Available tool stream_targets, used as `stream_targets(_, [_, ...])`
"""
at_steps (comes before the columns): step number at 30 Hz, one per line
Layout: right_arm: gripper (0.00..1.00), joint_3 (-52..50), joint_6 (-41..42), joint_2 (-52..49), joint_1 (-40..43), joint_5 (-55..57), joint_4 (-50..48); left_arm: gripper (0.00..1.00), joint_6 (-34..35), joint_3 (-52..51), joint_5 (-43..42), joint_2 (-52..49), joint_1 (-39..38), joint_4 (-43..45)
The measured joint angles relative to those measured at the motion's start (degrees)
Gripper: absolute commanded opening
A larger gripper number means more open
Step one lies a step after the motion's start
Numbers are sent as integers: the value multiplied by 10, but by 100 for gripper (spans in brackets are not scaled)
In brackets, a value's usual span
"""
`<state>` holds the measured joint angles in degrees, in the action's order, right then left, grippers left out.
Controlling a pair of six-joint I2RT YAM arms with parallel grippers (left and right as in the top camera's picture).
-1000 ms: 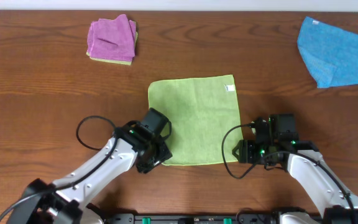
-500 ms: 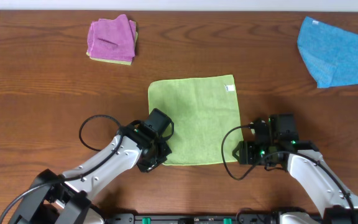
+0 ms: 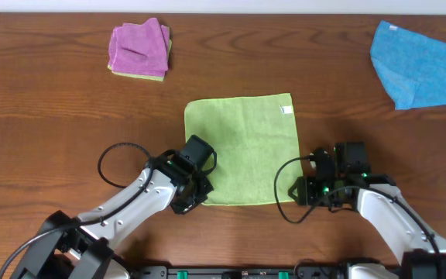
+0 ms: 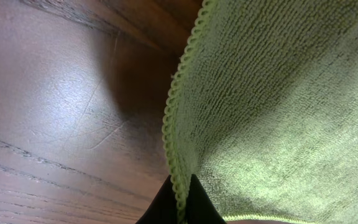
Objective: Fold the cloth
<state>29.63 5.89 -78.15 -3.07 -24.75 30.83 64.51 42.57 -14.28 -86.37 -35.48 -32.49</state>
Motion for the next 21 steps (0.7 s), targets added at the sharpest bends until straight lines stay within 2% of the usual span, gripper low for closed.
stream_targets(2, [46,5,2,-13,0,-13,-13,6,0,0,7,0,0,0])
stream_targets(5, [44,7,6,-27,0,-25,-24,6,0,0,12,0,0,8])
stream_targets(11, [6,7,13,-39,0,-27,-26,6,0,0,15,0,0,19])
stream_targets(12, [4,5,19,-42,0,-22,-24,6,0,0,15,0,0,20])
stream_targets(21, [2,7,22,-44,0,-24,-12,6,0,0,15,0,0,20])
